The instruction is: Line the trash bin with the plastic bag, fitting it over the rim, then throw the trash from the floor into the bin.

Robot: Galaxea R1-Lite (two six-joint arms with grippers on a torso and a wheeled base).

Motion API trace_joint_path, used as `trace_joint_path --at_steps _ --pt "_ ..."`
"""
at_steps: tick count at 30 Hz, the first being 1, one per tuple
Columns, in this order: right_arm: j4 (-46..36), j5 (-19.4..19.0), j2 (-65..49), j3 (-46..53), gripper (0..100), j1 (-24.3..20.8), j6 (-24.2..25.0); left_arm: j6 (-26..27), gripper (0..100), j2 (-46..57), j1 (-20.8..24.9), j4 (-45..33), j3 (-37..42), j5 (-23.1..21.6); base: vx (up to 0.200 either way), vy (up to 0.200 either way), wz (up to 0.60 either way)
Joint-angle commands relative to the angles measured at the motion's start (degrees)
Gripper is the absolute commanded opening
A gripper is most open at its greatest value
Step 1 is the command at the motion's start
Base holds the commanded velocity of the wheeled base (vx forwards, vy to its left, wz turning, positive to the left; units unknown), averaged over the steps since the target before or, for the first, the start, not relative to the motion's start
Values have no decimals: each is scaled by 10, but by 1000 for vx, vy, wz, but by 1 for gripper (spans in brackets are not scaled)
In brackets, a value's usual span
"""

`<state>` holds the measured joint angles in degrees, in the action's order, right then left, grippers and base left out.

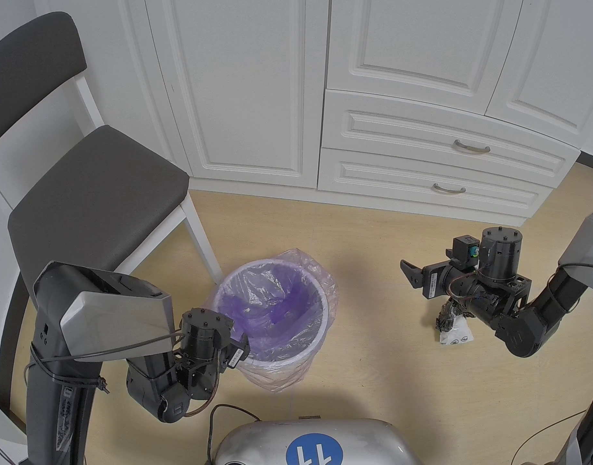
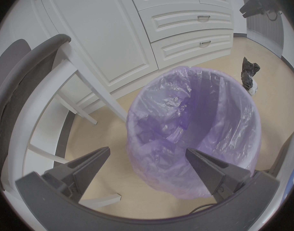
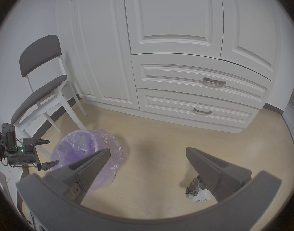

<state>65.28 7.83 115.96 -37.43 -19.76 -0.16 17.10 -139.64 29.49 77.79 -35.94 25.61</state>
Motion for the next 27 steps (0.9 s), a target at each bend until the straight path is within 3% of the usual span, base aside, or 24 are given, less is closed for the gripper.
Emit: trace_joint_path --at_steps 1,12,22,27 --pt "0 0 1 2 100 -5 0 -2 100 -12 -7 18 26 0 0 0 0" --pt "0 1 6 3 100 -14 1 -8 100 -19 -22 80 68 -1 0 0 0" --pt "0 1 8 4 100 -19 0 -16 100 -16 -18 90 59 0 0 0 0" --pt "0 1 6 4 100 -19 1 -14 100 -12 2 79 15 0 0 0 0"
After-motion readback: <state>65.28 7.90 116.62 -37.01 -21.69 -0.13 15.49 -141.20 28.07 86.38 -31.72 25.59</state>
